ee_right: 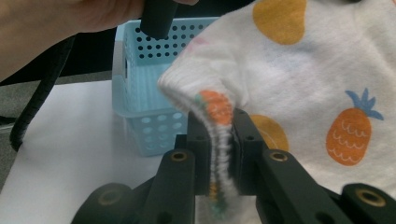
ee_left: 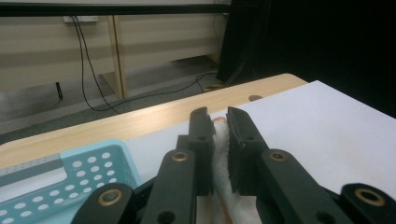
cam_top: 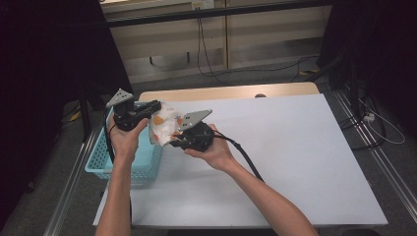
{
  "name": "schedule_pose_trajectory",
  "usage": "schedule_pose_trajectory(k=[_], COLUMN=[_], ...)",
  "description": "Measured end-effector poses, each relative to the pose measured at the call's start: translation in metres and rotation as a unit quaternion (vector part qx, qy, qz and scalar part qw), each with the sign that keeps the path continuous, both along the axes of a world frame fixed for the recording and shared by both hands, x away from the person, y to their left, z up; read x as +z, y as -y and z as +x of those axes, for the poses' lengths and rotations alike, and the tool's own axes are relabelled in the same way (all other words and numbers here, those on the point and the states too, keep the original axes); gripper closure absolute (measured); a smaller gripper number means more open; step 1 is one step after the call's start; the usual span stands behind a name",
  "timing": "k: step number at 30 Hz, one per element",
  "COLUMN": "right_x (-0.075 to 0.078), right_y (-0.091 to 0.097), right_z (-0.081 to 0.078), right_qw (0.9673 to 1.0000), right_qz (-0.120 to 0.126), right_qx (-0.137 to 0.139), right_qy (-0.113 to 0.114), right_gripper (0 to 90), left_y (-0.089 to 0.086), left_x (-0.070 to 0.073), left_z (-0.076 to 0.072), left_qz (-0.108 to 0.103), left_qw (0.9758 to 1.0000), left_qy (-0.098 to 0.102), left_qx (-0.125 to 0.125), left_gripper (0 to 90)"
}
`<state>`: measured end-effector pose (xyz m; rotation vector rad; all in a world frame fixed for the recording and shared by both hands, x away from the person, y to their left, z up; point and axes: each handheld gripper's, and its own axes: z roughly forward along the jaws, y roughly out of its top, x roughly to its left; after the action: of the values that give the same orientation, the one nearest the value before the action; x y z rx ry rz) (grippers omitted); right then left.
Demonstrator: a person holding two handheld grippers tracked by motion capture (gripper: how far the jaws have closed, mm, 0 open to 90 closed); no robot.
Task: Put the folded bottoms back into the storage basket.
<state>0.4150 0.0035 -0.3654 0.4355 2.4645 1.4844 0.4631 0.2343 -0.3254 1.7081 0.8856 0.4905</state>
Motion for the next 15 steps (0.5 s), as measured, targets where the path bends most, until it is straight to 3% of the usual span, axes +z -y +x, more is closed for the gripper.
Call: schedule_pose_trajectory(k=[15], right_x=[0.007], right_y=[-0.017], right_z=[0.000], right_qw=[1.0000], right_qz=[0.005], right_qx=[0.008], right_qy=[0.003], right_gripper=[80.3], left_y=[-0.014], left_x=[0.004], left_z=[-0.001], left_qz=[0.002], left_qw=[0.9999], left_qy=[0.001], left_qx=[0.015], left_gripper=[81.0])
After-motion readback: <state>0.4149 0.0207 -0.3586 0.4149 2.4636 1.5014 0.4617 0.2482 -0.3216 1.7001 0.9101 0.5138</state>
